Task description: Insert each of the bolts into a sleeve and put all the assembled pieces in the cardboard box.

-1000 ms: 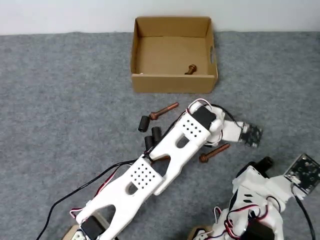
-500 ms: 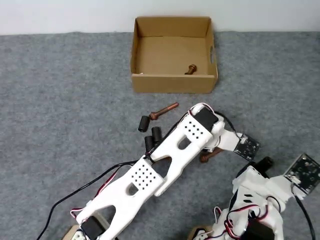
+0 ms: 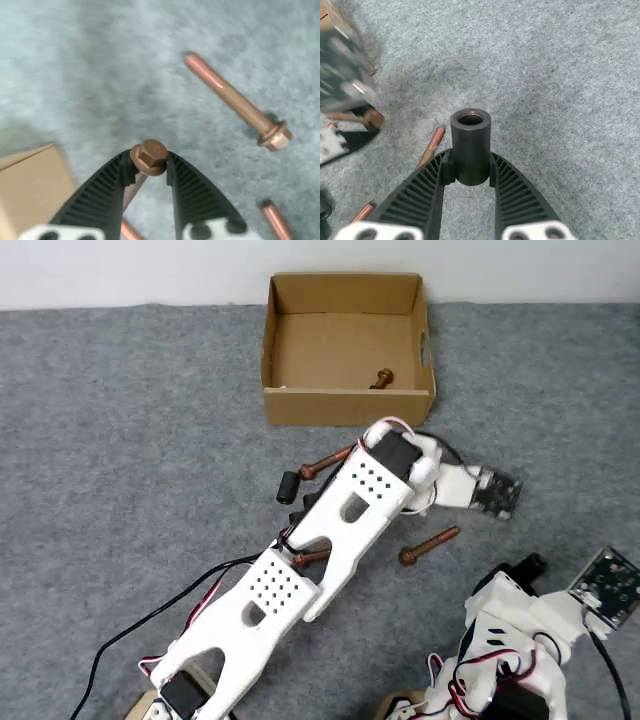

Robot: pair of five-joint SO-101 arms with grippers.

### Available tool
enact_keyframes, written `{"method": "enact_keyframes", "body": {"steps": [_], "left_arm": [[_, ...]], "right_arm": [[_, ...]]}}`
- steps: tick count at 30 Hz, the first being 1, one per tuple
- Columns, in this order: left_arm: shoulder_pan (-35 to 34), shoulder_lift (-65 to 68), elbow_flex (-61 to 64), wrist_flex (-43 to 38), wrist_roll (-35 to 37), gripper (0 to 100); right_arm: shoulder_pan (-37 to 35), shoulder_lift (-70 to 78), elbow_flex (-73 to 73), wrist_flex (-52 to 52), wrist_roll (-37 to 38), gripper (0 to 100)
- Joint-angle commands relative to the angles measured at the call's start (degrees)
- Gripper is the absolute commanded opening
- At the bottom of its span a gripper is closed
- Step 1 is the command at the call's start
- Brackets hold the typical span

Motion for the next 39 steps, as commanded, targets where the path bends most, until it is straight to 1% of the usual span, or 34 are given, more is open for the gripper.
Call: {"method": "enact_keyframes", "body": {"steps": [1,8,14,19,22,28,31,34,39], "left_arm": [[-0.35,-8.44,-2.77,1.41,6.07,1],[-2.29,-13.36,-1.54,1.49,18.99,1],[-4.40,-23.56,10.33,1.49,31.74,1],[-4.31,-37.19,24.04,1.49,38.42,1],[-4.31,-45.27,30.99,1.41,41.58,1],[-4.75,-59.16,44.26,1.41,53.27,1],[-4.75,-64.00,49.98,1.32,58.02,1],[-4.75,-66.55,53.76,1.23,63.82,0],[-4.84,-67.87,55.52,1.23,74.37,0]], "right_arm": [[0.57,-0.22,-0.44,-1.27,0.44,0.8],[0.57,-0.22,-0.44,-1.27,0.44,0.8],[-0.13,-0.22,-0.70,-1.27,0.88,0.8],[-8.40,-0.22,-1.67,-0.66,0.88,0.8],[-11.65,-0.22,-1.67,-0.66,0.88,0.8],[-17.63,-0.22,-1.85,-0.57,0.97,0.8],[-21.14,-0.13,-2.55,-0.22,0.97,0.8],[-24.75,-0.13,-4.40,1.80,2.90,0.8],[-28.00,-0.22,-8.00,4.00,6.24,0.8]]}}
